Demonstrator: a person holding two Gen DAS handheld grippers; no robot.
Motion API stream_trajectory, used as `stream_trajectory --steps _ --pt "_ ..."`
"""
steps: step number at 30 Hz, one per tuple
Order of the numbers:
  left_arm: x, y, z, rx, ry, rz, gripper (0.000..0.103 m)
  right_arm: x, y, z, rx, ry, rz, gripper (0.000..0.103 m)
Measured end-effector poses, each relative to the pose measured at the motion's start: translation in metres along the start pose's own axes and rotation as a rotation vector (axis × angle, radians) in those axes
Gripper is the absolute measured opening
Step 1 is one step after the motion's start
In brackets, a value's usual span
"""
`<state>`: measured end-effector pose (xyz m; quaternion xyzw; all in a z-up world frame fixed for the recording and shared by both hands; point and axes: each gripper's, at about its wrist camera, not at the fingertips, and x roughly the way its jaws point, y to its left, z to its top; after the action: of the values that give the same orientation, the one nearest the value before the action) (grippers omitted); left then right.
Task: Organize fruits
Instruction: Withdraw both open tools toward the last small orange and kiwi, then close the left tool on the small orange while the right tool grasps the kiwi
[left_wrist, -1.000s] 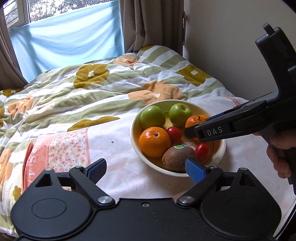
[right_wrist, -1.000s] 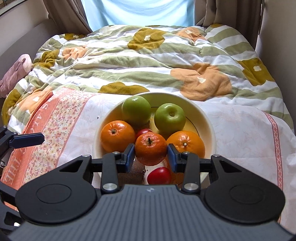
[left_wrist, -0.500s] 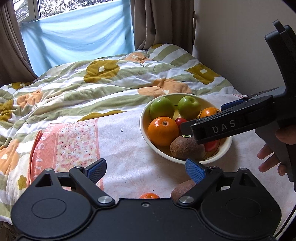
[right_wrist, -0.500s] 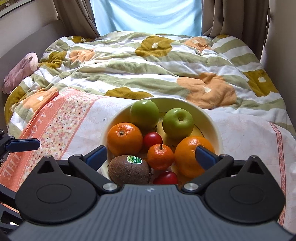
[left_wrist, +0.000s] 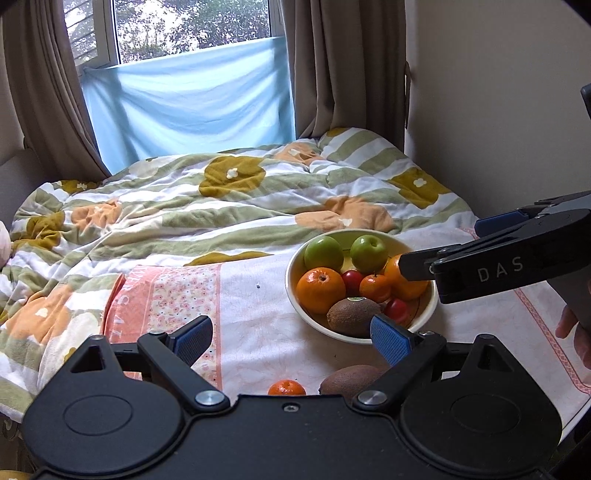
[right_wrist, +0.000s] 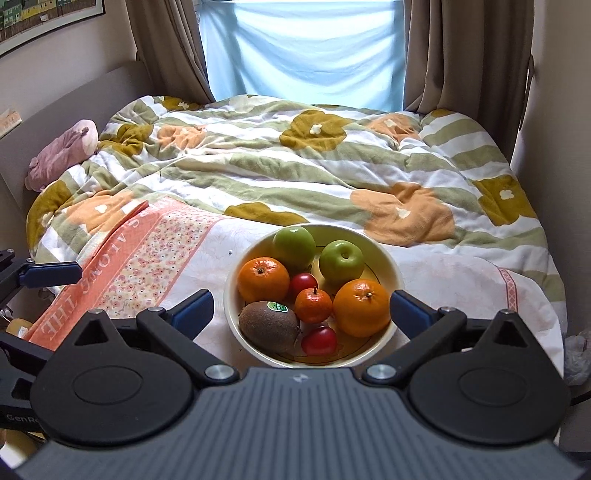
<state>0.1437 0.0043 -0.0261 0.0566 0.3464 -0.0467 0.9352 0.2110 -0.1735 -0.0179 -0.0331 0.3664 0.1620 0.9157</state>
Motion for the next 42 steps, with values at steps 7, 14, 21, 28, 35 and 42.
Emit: stream_trajectory --steps 7,14,21,28,35,42 --pt "-0.046 -0.013 -0.009 -0.044 -0.046 0.044 0.096 -0.053 0.000 -0.010 -0.042 -0.018 -0.007 0.103" --pt "-0.075 -0.017 -0.023 -0.082 -0.043 0.067 0.096 -0.086 -0.002 -0.031 0.011 0.005 0.005 0.103" --pt "-0.083 0.004 -0.038 -0.085 -0.029 0.047 0.099 -0.096 0.011 -0.054 0.056 0.014 -0.018 0.103" --pt "-0.059 0.024 -0.048 0.017 -0.021 -0.010 0.102 -0.080 0.040 -0.071 0.131 0.037 -0.048 0.103" --pt "-0.018 0.038 -0.062 0.172 0.008 -0.095 0.103 -0.044 0.061 -0.079 0.243 0.032 -0.113 0.103" --pt "0.045 0.053 -0.068 0.212 0.090 -0.219 0.093 0.004 0.077 -0.088 0.295 0.051 -0.169 0.103"
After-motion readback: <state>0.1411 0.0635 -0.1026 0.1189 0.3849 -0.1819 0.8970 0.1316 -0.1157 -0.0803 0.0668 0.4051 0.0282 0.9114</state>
